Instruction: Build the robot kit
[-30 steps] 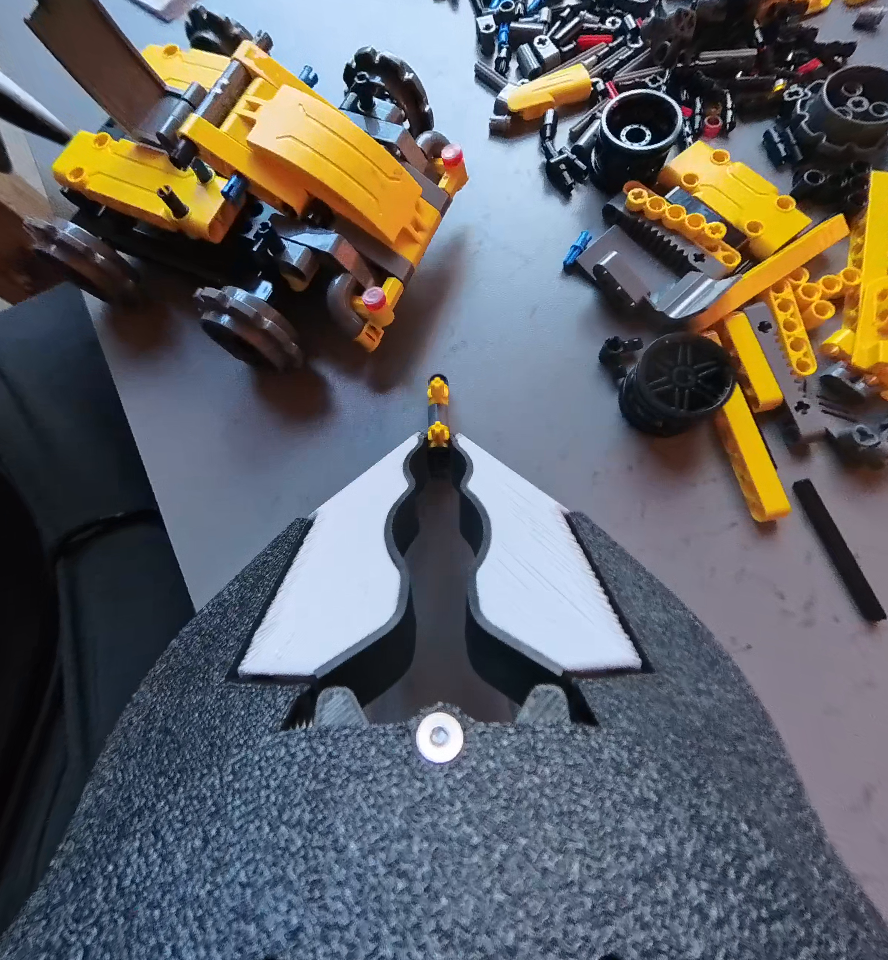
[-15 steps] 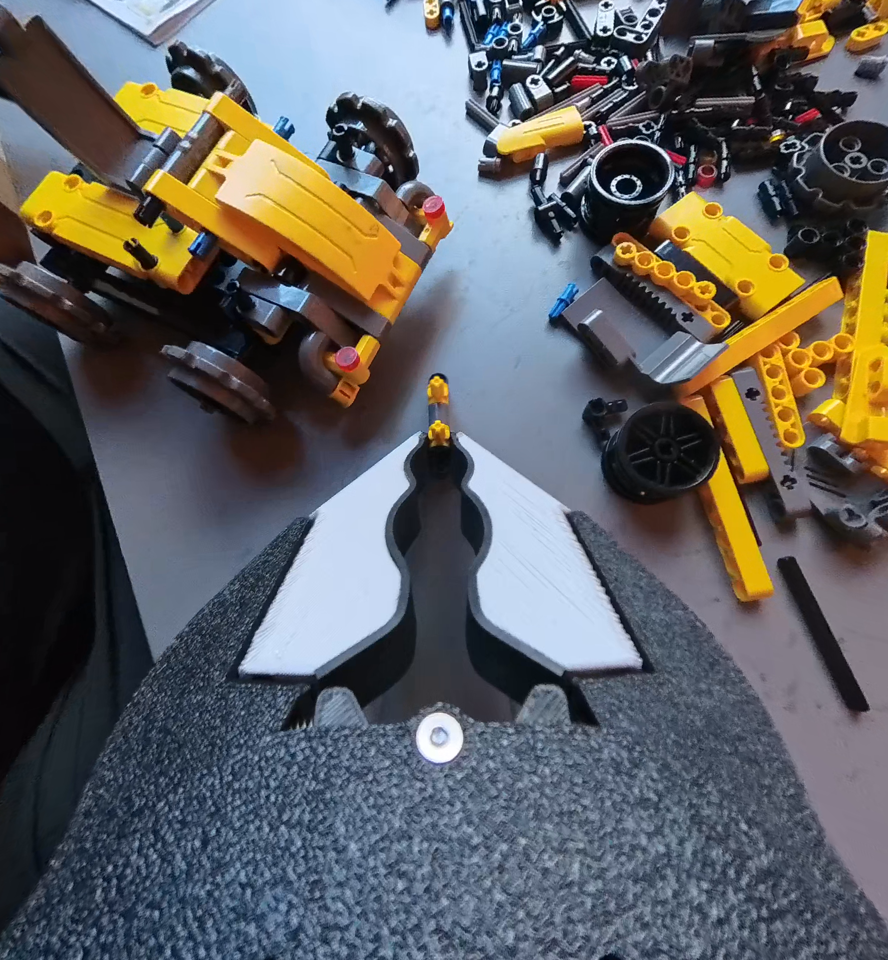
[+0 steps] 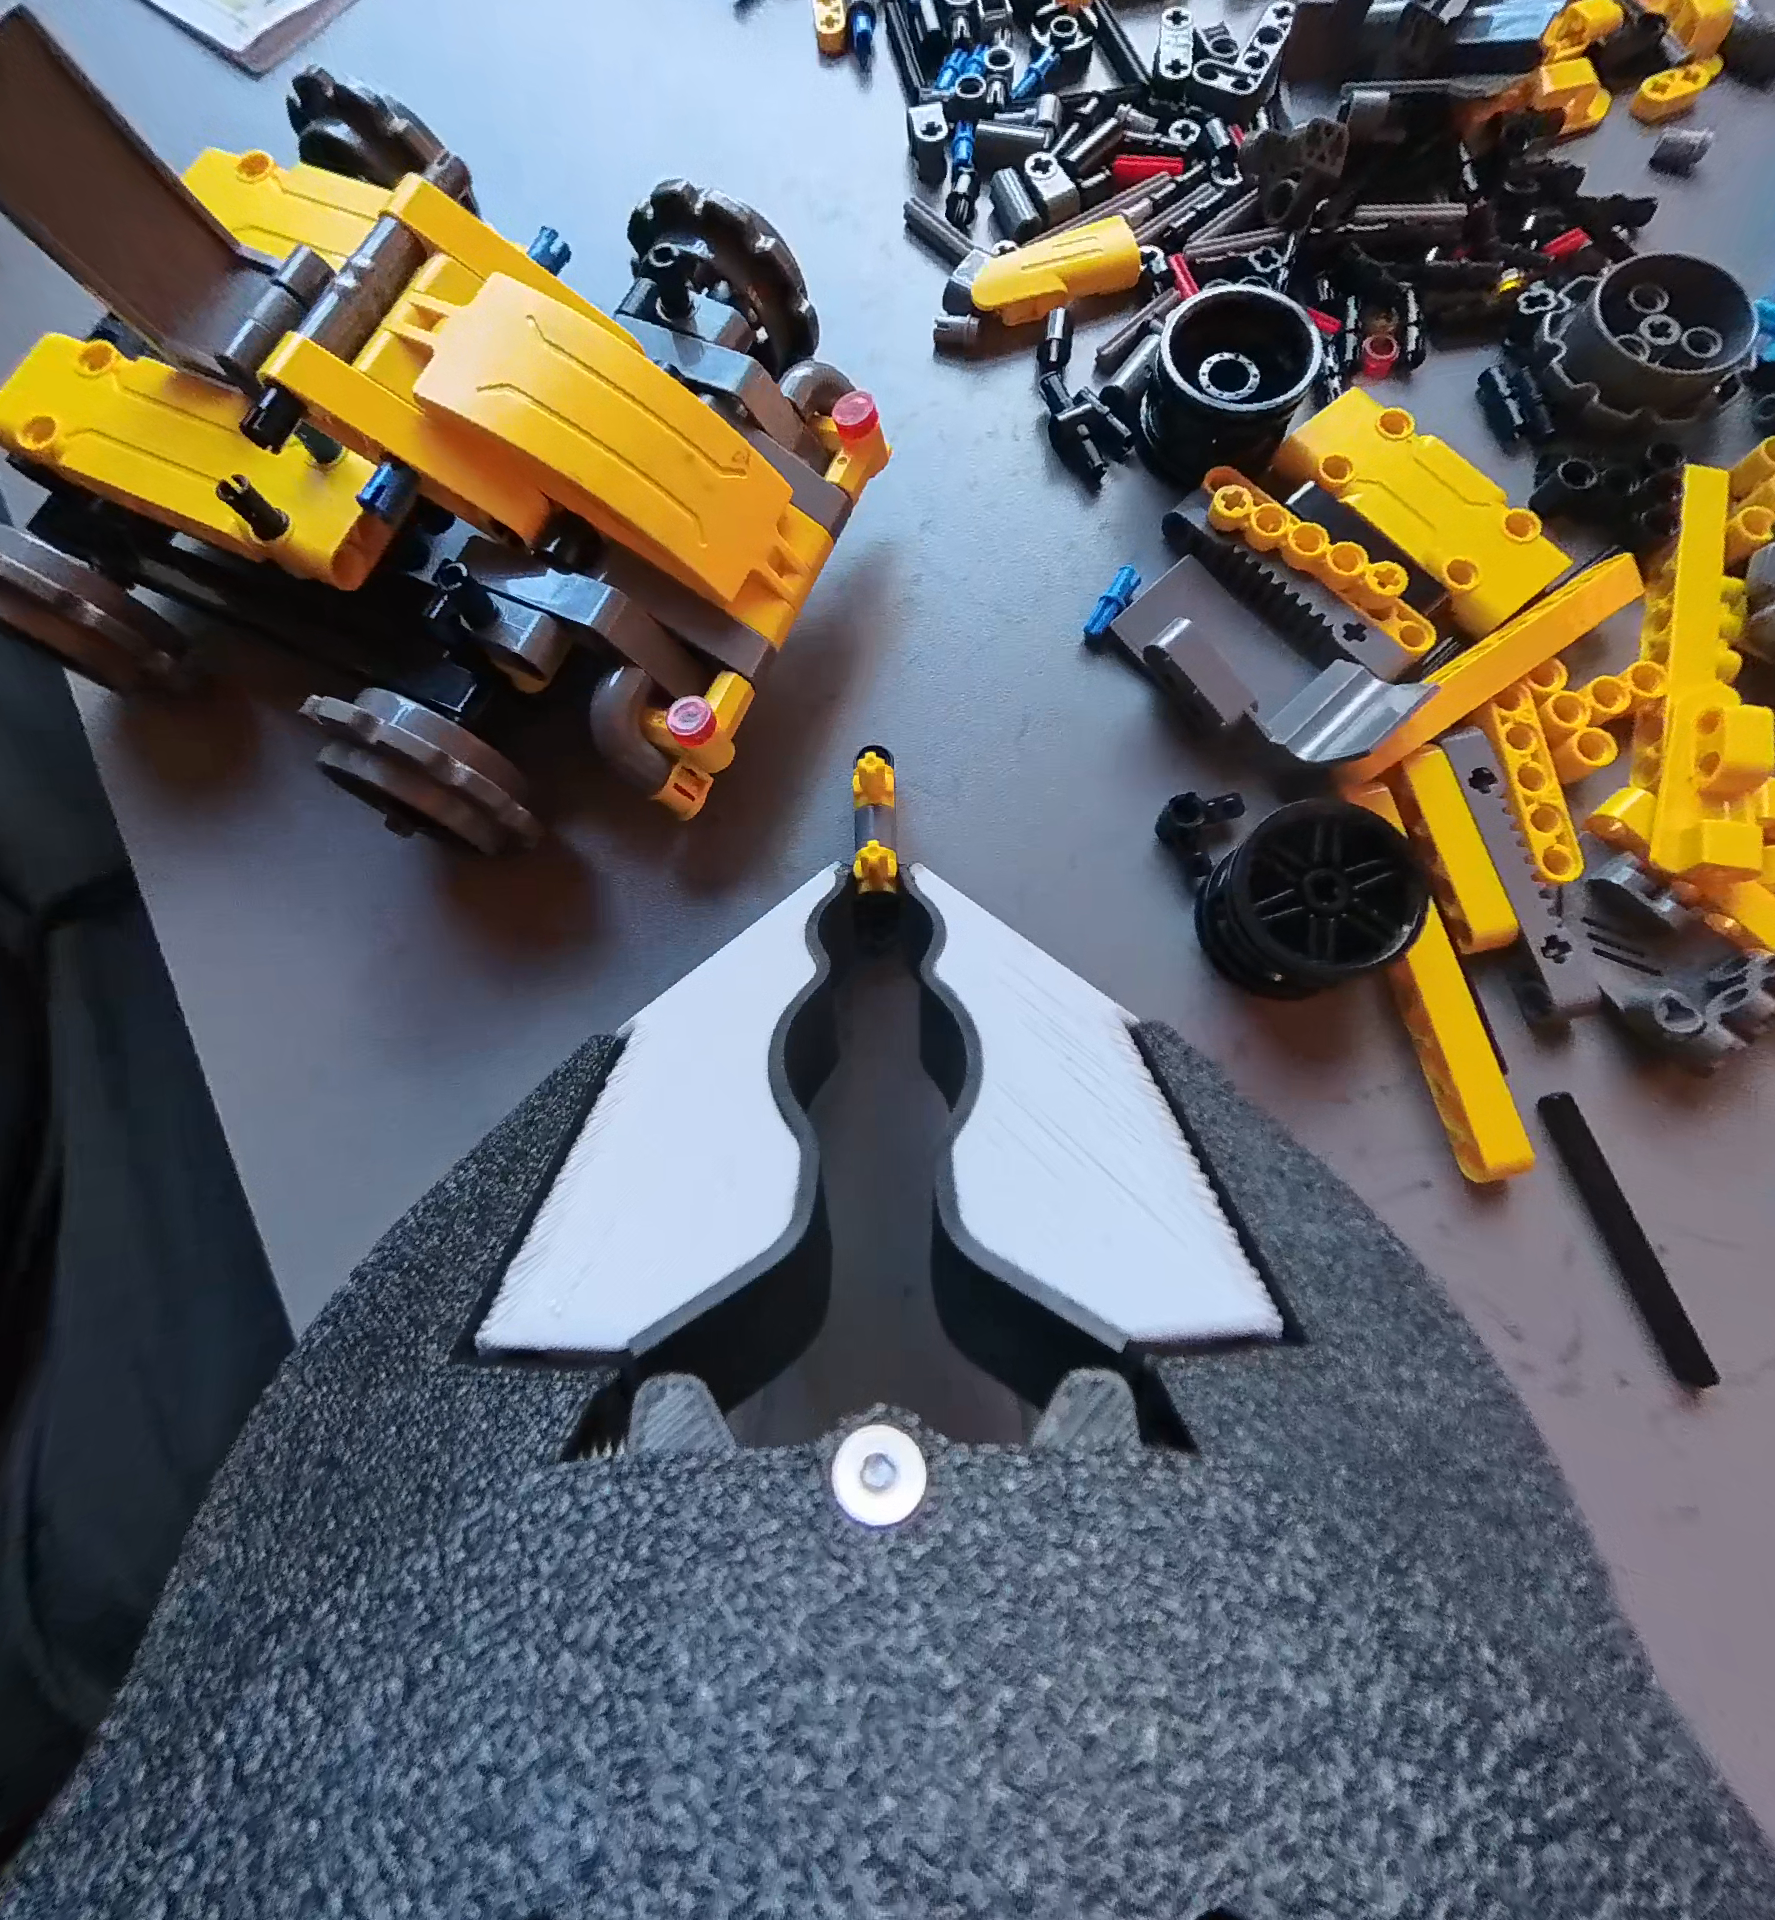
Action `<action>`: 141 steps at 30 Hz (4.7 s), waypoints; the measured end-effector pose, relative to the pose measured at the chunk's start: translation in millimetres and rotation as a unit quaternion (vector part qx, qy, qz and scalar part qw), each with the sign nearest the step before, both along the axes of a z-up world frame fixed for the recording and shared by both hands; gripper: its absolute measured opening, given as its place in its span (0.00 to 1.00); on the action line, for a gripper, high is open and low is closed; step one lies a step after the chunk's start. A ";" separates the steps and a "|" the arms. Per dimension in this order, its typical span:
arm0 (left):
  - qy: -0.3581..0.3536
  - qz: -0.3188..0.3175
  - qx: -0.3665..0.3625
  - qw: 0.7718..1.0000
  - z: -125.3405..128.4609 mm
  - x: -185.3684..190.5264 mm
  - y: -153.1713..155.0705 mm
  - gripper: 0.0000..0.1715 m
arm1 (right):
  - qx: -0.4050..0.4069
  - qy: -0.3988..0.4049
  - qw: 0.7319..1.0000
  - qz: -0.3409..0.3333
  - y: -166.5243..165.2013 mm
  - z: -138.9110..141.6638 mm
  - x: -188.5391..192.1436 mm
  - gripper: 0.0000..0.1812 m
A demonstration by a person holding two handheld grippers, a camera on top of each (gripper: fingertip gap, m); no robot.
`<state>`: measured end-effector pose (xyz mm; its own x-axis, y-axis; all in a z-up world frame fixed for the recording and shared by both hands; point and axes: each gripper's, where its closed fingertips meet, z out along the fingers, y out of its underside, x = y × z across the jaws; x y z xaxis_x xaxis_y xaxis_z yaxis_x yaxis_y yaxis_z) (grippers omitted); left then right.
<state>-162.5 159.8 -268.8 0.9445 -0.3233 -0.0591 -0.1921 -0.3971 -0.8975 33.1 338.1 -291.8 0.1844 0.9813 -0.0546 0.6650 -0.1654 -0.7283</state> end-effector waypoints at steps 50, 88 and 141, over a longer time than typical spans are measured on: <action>-0.046 -0.020 0.028 0.998 5.2 -5.8 56.5 0.23 | -0.009 -0.005 1.000 -0.010 2.4 -0.2 53.4 0.05; -0.016 -0.082 -0.080 0.993 45.2 -20.2 135.0 0.11 | 0.144 0.136 0.977 -0.085 55.7 91.1 -4.1 0.07; 0.257 -0.341 0.264 0.865 118.2 166.8 122.4 0.01 | -0.209 0.306 0.927 0.060 -53.9 143.0 -33.0 0.03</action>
<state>4.3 282.3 -150.6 0.3489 -0.5951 -0.7240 -0.6479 0.4050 -0.6451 0.1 284.1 -148.8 -0.1160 0.8618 -0.4938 0.1795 -0.4708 -0.8638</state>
